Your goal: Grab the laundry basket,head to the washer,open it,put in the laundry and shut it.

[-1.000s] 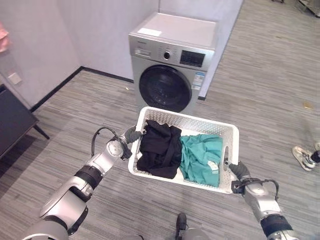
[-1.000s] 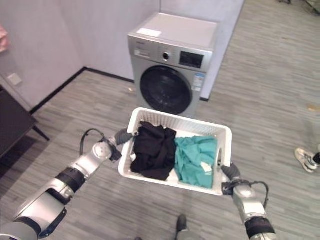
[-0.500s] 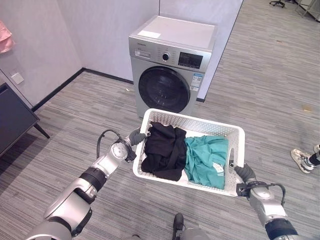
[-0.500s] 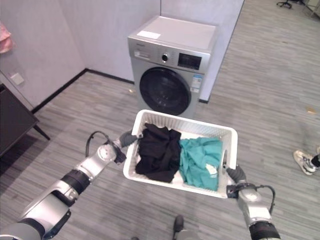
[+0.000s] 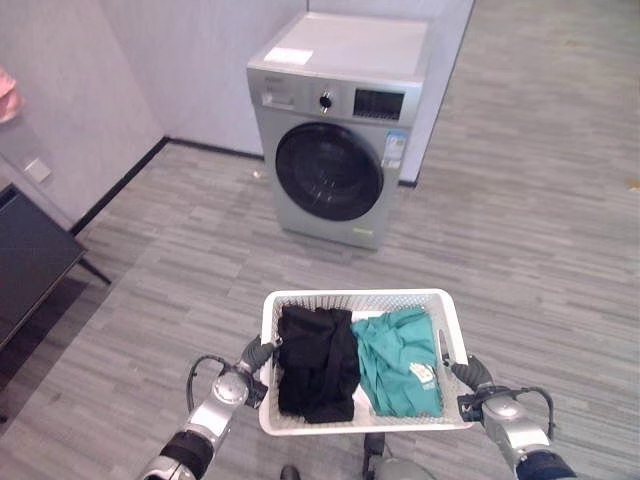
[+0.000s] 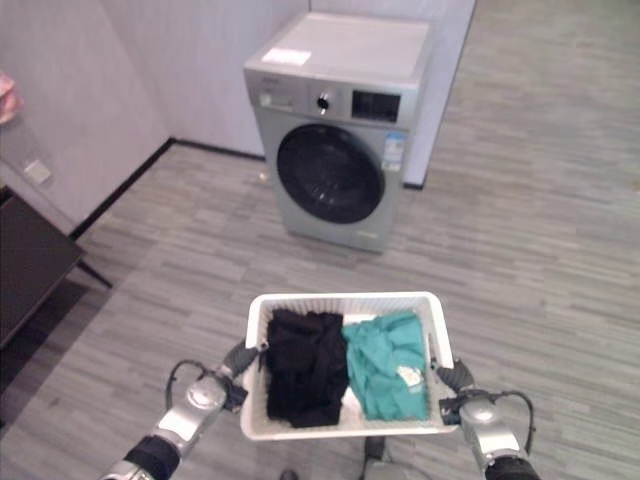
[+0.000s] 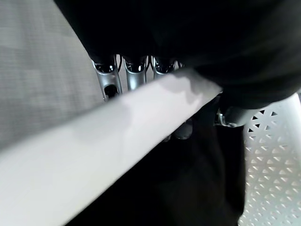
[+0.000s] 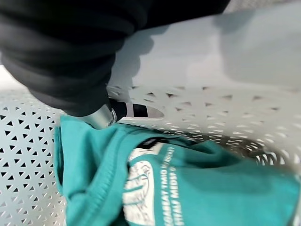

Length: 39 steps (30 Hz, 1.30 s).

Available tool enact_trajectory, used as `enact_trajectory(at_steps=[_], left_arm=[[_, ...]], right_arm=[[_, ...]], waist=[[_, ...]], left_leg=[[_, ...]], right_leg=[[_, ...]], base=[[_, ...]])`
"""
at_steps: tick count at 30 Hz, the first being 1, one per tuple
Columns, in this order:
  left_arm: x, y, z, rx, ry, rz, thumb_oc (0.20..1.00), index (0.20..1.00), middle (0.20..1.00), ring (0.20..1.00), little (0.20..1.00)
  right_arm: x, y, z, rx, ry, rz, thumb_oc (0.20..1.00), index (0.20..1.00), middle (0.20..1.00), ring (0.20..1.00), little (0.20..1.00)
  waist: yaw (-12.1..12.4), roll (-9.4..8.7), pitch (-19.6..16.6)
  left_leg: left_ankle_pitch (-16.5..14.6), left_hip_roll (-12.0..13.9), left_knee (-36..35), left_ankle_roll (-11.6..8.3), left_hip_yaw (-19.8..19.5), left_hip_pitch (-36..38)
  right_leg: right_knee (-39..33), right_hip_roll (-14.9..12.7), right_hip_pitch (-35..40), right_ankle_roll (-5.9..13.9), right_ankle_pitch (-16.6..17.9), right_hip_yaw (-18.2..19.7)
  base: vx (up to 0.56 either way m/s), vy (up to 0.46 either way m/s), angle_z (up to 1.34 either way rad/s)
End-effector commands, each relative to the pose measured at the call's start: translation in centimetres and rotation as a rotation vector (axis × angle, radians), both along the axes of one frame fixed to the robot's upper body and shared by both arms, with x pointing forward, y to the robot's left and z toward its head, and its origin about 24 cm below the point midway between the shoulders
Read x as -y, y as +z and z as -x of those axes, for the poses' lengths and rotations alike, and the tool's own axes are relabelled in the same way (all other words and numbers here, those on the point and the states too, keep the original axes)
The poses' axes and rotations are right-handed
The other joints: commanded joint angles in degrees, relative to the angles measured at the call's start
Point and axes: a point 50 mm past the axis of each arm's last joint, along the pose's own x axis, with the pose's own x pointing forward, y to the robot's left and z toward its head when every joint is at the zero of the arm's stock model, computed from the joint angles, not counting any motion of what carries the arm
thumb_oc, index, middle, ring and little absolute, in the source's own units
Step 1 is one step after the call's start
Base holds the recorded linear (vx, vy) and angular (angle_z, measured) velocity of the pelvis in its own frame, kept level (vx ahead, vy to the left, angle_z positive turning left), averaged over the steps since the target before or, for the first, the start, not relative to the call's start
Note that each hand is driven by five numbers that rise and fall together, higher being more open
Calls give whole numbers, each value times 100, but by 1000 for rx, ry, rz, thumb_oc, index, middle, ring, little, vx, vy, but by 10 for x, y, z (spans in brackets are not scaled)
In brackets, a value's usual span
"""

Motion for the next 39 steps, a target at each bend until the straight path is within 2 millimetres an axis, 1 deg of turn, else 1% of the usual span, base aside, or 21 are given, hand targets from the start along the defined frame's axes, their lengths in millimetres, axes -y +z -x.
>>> enact_trajectory(at_steps=[1, 6, 10, 12, 14, 15, 16, 17, 19, 20, 22, 23, 24, 25, 27, 28, 29, 32, 34, 36, 39], left_arm=[[-25, 53, -47, 249, 77, 10, 200, 200, 200, 200, 200], [-35, 56, -46, 265, 100, -6, 200, 200, 200, 200, 200], [-34, 56, -46, 264, 99, -6, 200, 200, 200, 200, 200], [-50, 72, -48, 326, 116, -40, 200, 200, 200, 200, 200], [-53, 78, -50, 347, 119, -46, 200, 200, 200, 200, 200], [-59, 91, -54, 396, 126, -51, 200, 200, 200, 200, 200], [-59, 91, -54, 395, 126, -51, 200, 200, 200, 200, 200], [-65, 111, -62, 474, 131, -71, 200, 200, 200, 200, 200], [-68, 129, -69, 537, 132, -85, 200, 200, 200, 200, 200], [-68, 129, -70, 537, 132, -85, 200, 200, 200, 200, 200], [-69, 158, -81, 641, 123, -113, 200, 200, 200, 200, 200], [-64, 180, -91, 718, 100, -124, 200, 200, 200, 200, 200], [-61, 188, -94, 748, 88, -132, 200, 200, 200, 200, 200], [-58, 198, -97, 784, 72, -142, 200, 200, 200, 200, 200], [-52, 219, -103, 853, 51, -159, 200, 200, 200, 200, 200], [-52, 220, -103, 855, 50, -160, 200, 200, 200, 200, 200], [-48, 233, -107, 897, 34, -174, 200, 200, 200, 200, 200], [-41, 251, -114, 950, 13, -197, 200, 200, 200, 200, 200], [-43, 254, -115, 955, 19, -206, 200, 200, 200, 200, 200], [-36, 255, -121, 948, 9, -203, 200, 200, 200, 200, 200], [-28, 249, -126, 915, -8, -176, 200, 200, 200, 200, 200]], right_arm=[[14, 53, -39, 276, -10, 15, 200, 200, 200, 200, 200], [22, 80, -43, 391, -6, 58, 200, 200, 200, 200, 200], [22, 80, -43, 390, -7, 59, 200, 200, 200, 200, 200], [33, 104, -39, 467, -1, 107, 200, 200, 200, 200, 200], [36, 108, -38, 480, -1, 112, 200, 200, 200, 200, 200], [40, 116, -39, 505, -2, 125, 200, 200, 200, 200, 200], [40, 116, -39, 505, -2, 125, 200, 200, 200, 200, 200], [45, 128, -42, 545, -8, 139, 200, 200, 200, 200, 200], [49, 138, -46, 575, -13, 149, 200, 200, 200, 200, 200], [49, 138, -46, 575, -13, 149, 200, 200, 200, 200, 200], [55, 151, -47, 617, -28, 169, 200, 200, 200, 200, 200], [61, 157, -43, 644, -52, 187, 200, 200, 200, 200, 200], [61, 161, -42, 662, -53, 186, 200, 200, 200, 200, 200], [63, 165, -40, 678, -60, 197, 200, 200, 200, 200, 200], [60, 176, -42, 729, -45, 209, 200, 200, 200, 200, 200], [60, 177, -42, 731, -47, 208, 200, 200, 200, 200, 200], [64, 184, -41, 754, -53, 235, 200, 200, 200, 200, 200], [64, 195, -48, 791, -47, 253, 200, 200, 200, 200, 200], [62, 198, -52, 799, -36, 248, 200, 200, 200, 200, 200], [57, 202, -59, 805, -10, 251, 200, 200, 200, 200, 200], [52, 209, -66, 825, 14, 257, 200, 200, 200, 200, 200]], waist=[[5, -300, 26], [-48, -300, -10], [-39, -300, -9], [-74, -357, 47], [-75, -384, 63], [-78, -438, 127], [-78, -438, 125], [-90, -477, 202], [-91, -508, 259], [-87, -508, 259], [-125, -497, 253], [-171, -453, 269], [-208, -427, 284], [-255, -424, 325], [-321, -384, 422], [-316, -402, 420], [-396, -399, 425], [-492, -402, 361], [-512, -423, 345], [-606, -452, 351], [-654, -477, 287]], left_leg=[[-263, 133, 16, -90, -57, 36], [-313, 165, 16, -80, -11, 124], [-316, 166, 16, -80, -6, 130], [-482, 179, 285, -43, 95, 216], [-550, 178, 437, -40, 127, 166], [-734, 158, 849, -25, 172, 7], [-741, 159, 861, -25, 172, -1], [-905, 88, 1186, 13, 220, -142], [-1072, -1, 1472, 107, 282, -278], [-1076, -1, 1480, 108, 286, -283], [-1184, -170, 1572, 242, 264, -344], [-1197, -264, 1531, 338, 171, -300], [-1235, -278, 1507, 365, 124, -241], [-1233, -299, 1479, 406, 72, -191], [-1193, -265, 1418, 473, 53, -115], [-1158, -278, 1405, 469, 57, -136], [-1181, -301, 1292, 500, 49, 26], [-1215, -380, 939, 504, 57, 360], [-1248, -385, 858, 477, 82, 461], [-1346, -373, 783, 392, 70, 695], [-1467, -357, 740, 319, 52, 906]], right_leg=[[436, -1093, -69, 753, -238, 68], [455, -1070, -38, 768, -255, 94], [458, -1068, -37, 768, -256, 100], [518, -1110, -13, 784, -247, 159], [508, -1135, -5, 792, -224, 159], [485, -1201, 0, 810, -156, 186], [485, -1201, -2, 810, -155, 187], [464, -1292, -22, 854, -53, 248], [457, -1375, -65, 895, 15, 362], [459, -1375, -70, 896, 15, 367], [583, -1504, -120, 929, 2, 486], [1040, -1578, -186, 879, -186, 608], [1270, -1565, -211, 852, -218, 671], [1567, -1534, -292, 818, -236, 734], [2270, -1269, -573, 715, -560, 718], [2281, -1281, -606, 701, -549, 725], [2464, -991, -787, 695, -705, 661], [1942, -658, -1029, 683, -649, 477], [1650, -640, -1071, 717, -554, 395], [951, -566, -1304, 828, -306, 319], [648, -550, -1263, 888, -100, 210]], base=[[0, 0, 0], [6, -2, 0], [9, 10, 0], [34, 67, -2], [-8, 45, -13], [-20, 55, -21], [-74, 148, -25], [-65, 140, -18], [-70, 159, -24], [-40, 210, -31], [-2, 291, -16], [58, 285, -6], [80, 257, 0], [62, 161, 10], [12, 131, 6], [70, 111, 0], [119, 75, 9], [205, 29, -4], [179, -43, -13], [295, -89, -4], [275, -99, 10]])
